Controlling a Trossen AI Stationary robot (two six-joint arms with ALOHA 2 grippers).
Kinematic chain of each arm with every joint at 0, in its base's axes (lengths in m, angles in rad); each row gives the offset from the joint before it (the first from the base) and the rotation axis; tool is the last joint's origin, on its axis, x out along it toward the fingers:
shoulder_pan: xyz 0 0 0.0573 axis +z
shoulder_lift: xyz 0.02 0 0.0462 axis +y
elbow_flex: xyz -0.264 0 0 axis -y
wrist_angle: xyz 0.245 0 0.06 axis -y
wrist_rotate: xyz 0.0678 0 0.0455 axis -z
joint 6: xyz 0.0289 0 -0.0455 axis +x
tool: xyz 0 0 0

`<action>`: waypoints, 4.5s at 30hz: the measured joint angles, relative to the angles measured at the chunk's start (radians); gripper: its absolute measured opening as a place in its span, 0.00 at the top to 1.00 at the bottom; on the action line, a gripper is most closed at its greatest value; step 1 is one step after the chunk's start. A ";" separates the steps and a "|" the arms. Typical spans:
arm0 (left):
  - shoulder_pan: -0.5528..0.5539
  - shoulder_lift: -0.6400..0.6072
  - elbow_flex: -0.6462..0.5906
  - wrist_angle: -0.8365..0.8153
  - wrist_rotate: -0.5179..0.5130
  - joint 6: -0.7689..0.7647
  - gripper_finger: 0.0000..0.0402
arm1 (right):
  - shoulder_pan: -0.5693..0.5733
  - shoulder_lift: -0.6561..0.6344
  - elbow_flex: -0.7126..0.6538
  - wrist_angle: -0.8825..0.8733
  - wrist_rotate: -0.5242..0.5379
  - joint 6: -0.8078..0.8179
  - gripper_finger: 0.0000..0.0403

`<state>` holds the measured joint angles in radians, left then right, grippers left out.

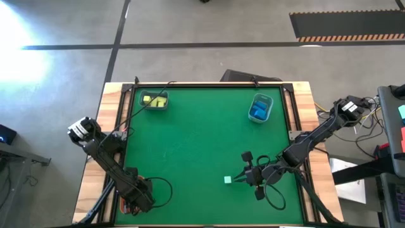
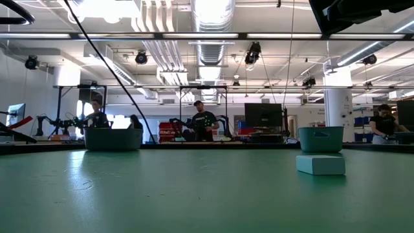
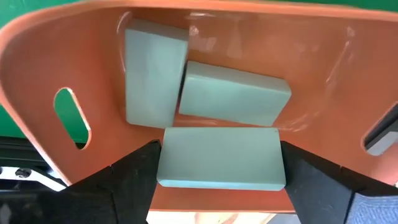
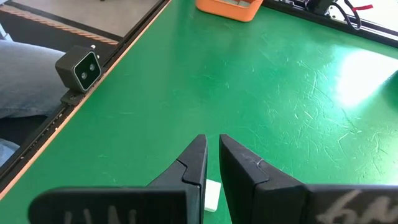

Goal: Sort & place blocks by color
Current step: Put the light blue block into the orange bin

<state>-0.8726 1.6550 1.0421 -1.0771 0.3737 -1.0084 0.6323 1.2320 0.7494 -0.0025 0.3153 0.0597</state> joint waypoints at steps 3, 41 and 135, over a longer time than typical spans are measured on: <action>0.000 0.000 0.003 0.002 0.000 0.000 0.28 | 0.000 0.000 0.000 0.000 0.000 0.000 0.92; 0.000 -0.001 0.005 0.027 0.042 0.000 0.18 | 0.000 0.000 0.000 0.000 -0.001 0.000 0.92; 0.376 -0.021 0.260 0.736 -1.147 1.121 0.19 | -0.042 0.440 0.080 -0.035 0.051 0.456 0.61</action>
<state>-0.4965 1.6337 1.3022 -0.3409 -0.7731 0.1121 0.5900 1.6722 0.8299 -0.0379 0.3665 0.5159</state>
